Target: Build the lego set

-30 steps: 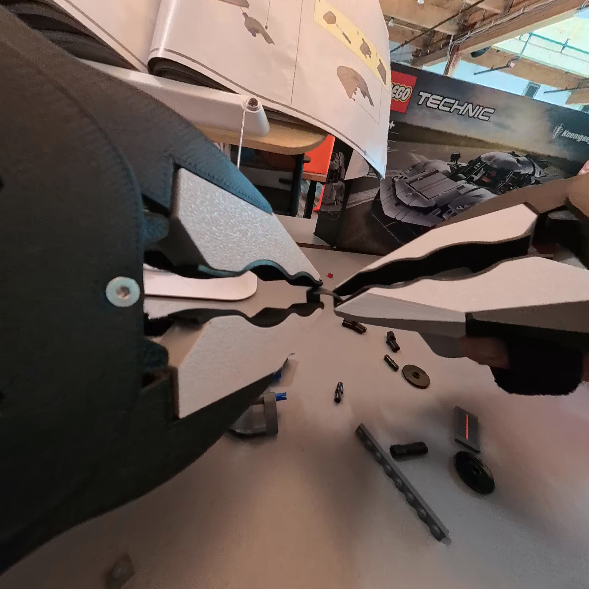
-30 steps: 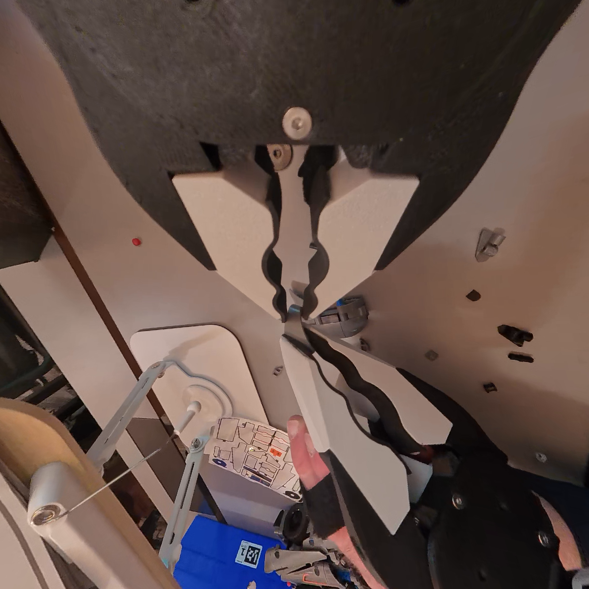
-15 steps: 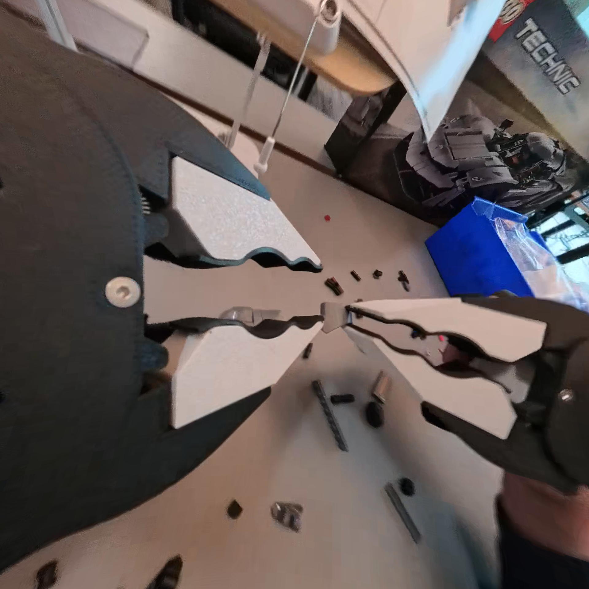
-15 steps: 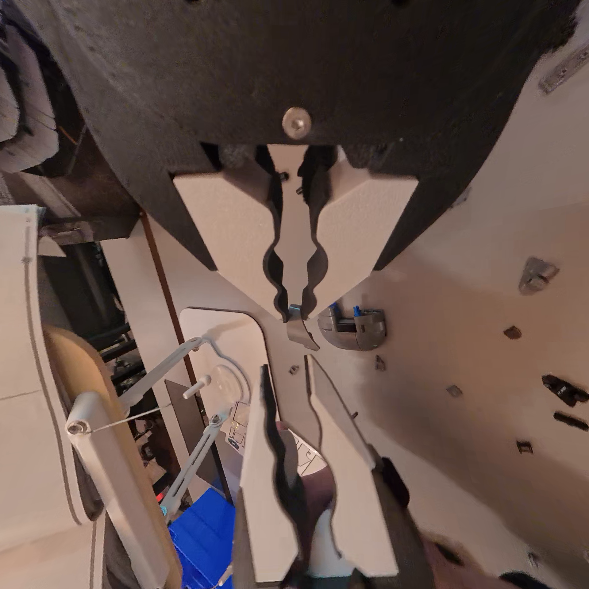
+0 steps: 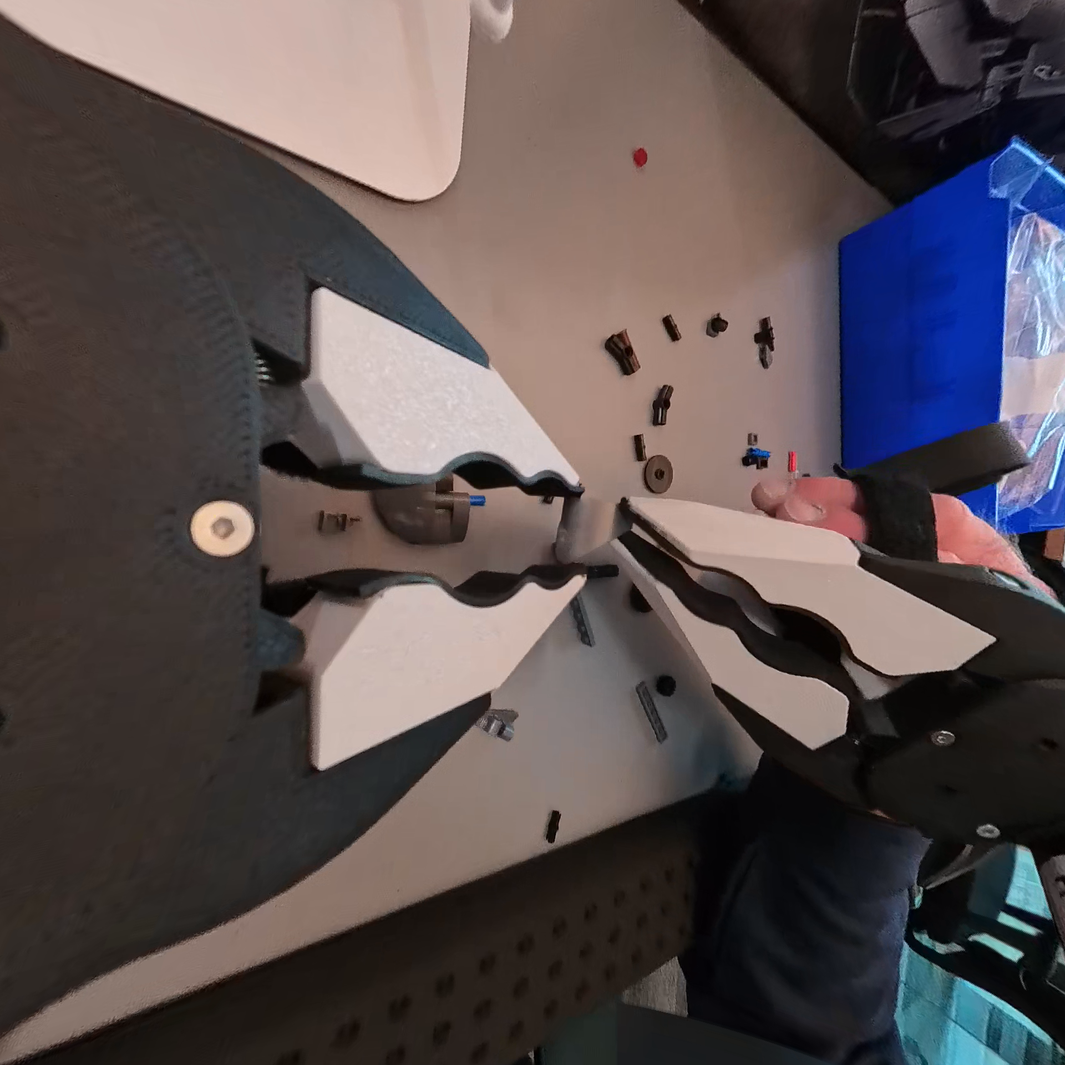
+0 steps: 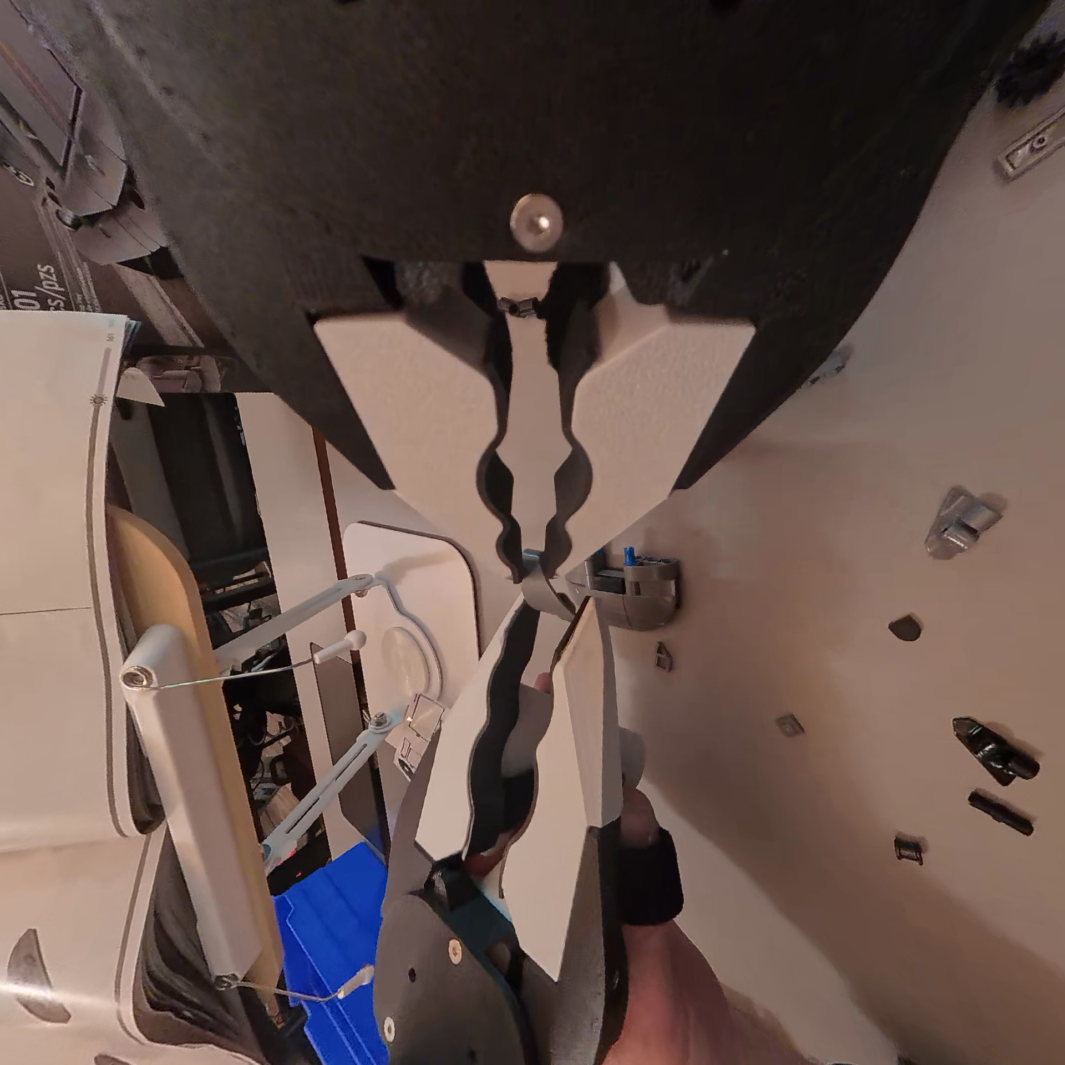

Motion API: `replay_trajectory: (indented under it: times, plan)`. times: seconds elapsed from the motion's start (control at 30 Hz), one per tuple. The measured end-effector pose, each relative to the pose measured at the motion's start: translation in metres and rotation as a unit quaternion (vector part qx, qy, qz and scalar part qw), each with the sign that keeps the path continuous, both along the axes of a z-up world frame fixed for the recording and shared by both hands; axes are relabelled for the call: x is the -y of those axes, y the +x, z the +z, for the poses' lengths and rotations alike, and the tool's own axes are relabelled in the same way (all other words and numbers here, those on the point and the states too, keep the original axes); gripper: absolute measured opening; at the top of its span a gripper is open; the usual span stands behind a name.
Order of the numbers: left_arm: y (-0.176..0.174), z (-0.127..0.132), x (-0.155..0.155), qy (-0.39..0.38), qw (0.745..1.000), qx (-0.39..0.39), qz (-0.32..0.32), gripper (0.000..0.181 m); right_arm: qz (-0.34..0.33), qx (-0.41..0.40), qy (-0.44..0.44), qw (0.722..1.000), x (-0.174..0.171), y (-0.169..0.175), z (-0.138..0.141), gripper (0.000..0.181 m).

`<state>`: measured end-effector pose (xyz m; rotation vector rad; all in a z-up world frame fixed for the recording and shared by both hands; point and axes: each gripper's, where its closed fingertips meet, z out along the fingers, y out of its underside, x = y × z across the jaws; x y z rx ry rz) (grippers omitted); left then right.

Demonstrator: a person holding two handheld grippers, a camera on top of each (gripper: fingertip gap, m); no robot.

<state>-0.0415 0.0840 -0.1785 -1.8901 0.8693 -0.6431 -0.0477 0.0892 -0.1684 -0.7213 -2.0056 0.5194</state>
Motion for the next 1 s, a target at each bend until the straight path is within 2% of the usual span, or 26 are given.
replay_trajectory:
  times: [0.2,0.5,0.6,0.8,1.0]
  plan:
    - [0.002,0.000,0.001,-0.021,0.999,0.024,-0.004,0.021,0.002,-0.011,-0.002,1.000,0.001,0.000,0.004,0.002]
    - [-0.002,0.000,-0.005,-0.004,1.000,0.012,0.012,0.021,-0.005,-0.018,-0.028,0.999,-0.003,-0.001,0.006,0.003]
    - [-0.007,0.003,-0.009,0.011,0.999,0.008,0.030,0.021,-0.024,-0.016,-0.056,0.998,-0.011,-0.001,0.009,0.012]
    - [-0.023,0.020,-0.026,0.111,0.987,-0.057,0.104,0.021,-0.075,0.002,-0.193,0.978,-0.028,-0.003,0.009,0.016]
    - [-0.016,0.027,-0.033,0.229,0.943,-0.203,0.132,0.021,-0.064,0.002,-0.373,0.926,-0.023,-0.009,0.018,0.018]
